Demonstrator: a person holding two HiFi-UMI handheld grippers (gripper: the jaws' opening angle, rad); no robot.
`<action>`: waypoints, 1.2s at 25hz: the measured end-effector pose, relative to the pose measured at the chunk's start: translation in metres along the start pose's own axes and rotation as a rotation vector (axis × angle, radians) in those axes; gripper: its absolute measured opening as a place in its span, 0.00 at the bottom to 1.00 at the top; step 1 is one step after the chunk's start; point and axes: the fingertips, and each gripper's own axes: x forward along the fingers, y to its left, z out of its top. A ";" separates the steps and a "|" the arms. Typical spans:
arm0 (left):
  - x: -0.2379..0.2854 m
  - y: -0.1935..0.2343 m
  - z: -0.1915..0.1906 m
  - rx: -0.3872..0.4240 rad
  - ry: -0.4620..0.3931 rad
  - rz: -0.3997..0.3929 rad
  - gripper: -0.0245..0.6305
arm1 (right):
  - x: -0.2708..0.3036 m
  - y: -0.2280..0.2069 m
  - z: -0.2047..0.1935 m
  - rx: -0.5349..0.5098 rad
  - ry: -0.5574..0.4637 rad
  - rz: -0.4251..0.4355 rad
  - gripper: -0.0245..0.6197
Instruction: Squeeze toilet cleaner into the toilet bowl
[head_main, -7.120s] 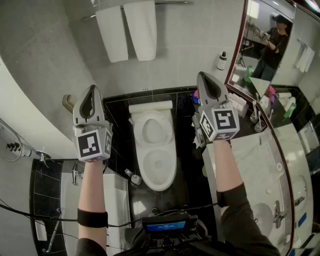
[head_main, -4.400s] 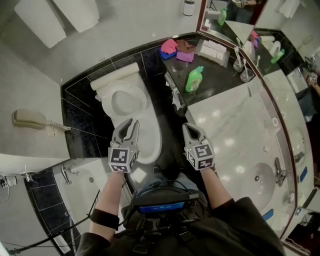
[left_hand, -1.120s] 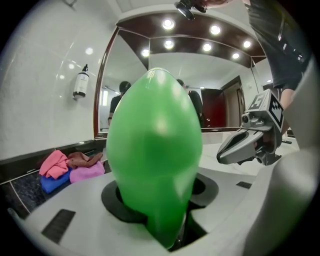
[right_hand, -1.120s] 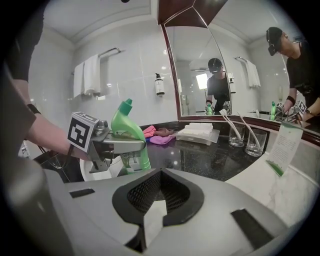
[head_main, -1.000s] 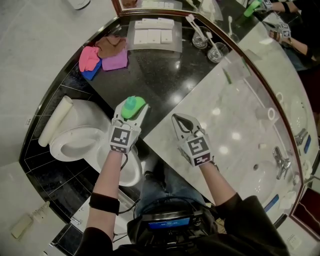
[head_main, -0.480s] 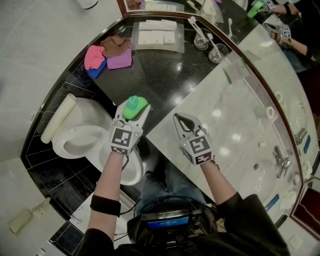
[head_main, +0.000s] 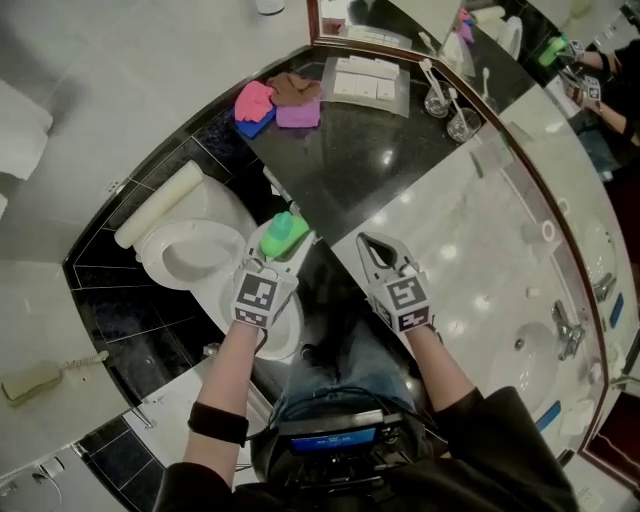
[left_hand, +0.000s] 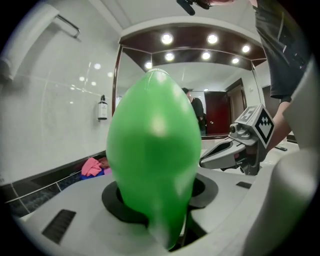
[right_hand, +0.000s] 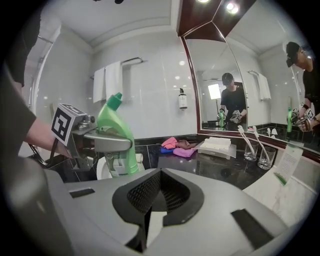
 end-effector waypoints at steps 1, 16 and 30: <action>-0.018 -0.002 -0.001 -0.002 0.000 0.013 0.33 | -0.003 0.015 0.001 -0.008 -0.005 0.011 0.04; -0.264 -0.039 -0.021 -0.109 0.044 0.262 0.33 | -0.056 0.203 0.020 -0.118 -0.007 0.220 0.04; -0.338 -0.085 -0.051 -0.215 0.099 0.522 0.33 | -0.081 0.235 -0.005 -0.160 0.024 0.417 0.04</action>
